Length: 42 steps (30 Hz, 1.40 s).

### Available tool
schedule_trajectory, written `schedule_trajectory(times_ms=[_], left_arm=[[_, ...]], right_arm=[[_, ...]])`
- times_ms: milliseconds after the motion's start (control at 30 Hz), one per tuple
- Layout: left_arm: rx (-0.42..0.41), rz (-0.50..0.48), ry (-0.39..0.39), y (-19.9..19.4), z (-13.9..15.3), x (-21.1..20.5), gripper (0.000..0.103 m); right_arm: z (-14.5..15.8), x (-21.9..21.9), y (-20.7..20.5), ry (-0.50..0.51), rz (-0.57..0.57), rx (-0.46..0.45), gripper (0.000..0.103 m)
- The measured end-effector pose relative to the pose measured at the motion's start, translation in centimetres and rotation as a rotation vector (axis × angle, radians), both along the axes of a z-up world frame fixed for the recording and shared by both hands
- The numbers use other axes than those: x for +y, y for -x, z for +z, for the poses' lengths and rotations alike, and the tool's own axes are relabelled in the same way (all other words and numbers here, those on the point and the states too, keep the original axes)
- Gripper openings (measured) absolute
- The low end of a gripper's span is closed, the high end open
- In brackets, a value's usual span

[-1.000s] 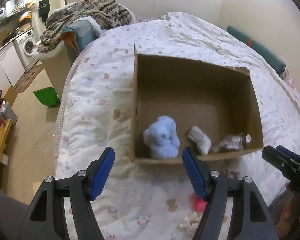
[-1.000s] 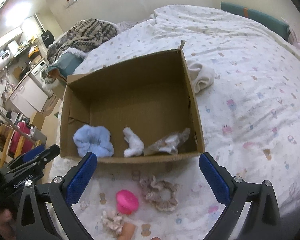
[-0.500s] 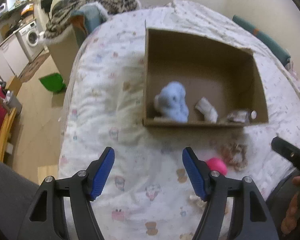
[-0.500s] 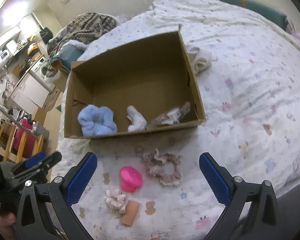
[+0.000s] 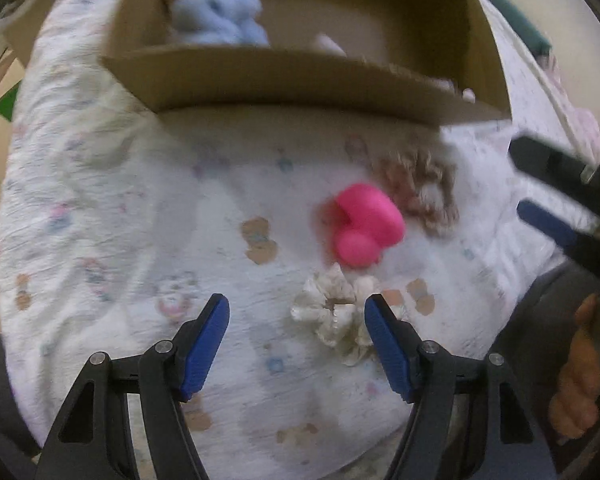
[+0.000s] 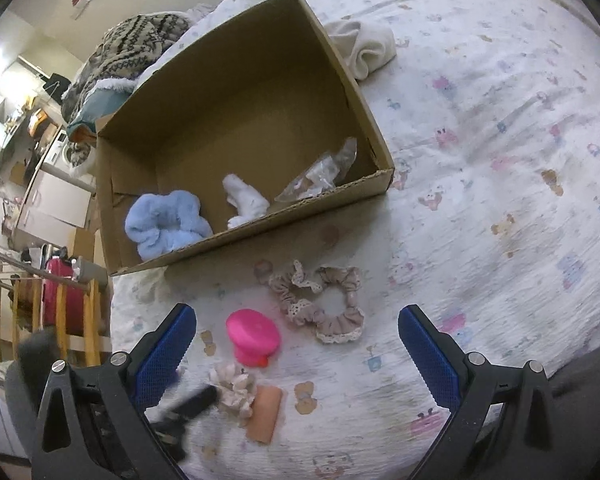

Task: Organize soft objects
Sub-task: 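Withdraw both grippers from the box toward the remaining items, then grasp the white frilly scrunchie with the left gripper while the right gripper grasps the beige lace scrunchie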

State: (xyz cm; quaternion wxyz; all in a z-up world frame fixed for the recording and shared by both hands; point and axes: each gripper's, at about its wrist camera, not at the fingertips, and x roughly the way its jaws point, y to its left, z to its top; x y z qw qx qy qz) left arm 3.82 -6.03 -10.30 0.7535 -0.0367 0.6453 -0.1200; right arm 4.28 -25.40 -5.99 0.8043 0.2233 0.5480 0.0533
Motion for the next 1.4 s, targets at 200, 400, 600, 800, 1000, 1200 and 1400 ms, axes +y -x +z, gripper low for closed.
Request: schedule_trajectory(times_ms=[200, 400, 600, 800, 1000, 1200, 1400], left_arm=[[0.006, -0.044, 0.026, -0.1, -0.8, -1.0, 0.054], [0.036, -0.092, 0.099, -0.1, -0.8, -1.8, 0.016], [0.018, -0.06, 0.097, -0.2, 0.4, -1.0, 0.011], [-0.125, 0.05, 0.03, 0.2, 3.8, 1.7, 0.011], [-0.268, 0.135, -0.108, -0.1, 5.9, 3.4, 0.011], [-0.265, 0.148, -0.132, -1.0, 5.8, 4.1, 0.011], [-0.249, 0.156, -0.126, -1.4, 5.3, 4.0, 0.011]], right_arm=[[-0.3, -0.2, -0.1, -0.022, -0.011, 0.015, 0.103], [-0.9, -0.6, -0.4, -0.051, -0.027, 0.048, 0.103], [-1.5, -1.2, -0.4, -0.067, -0.043, 0.075, 0.103], [-2.8, -2.4, -0.9, -0.098, -0.1, 0.123, 0.103], [-3.7, -1.2, -2.3, -0.005, -0.058, 0.147, 0.103], [-5.2, 2.0, -3.8, 0.099, 0.04, 0.173, 0.103], [-6.7, 4.5, -4.8, 0.224, 0.098, 0.191, 0.103]])
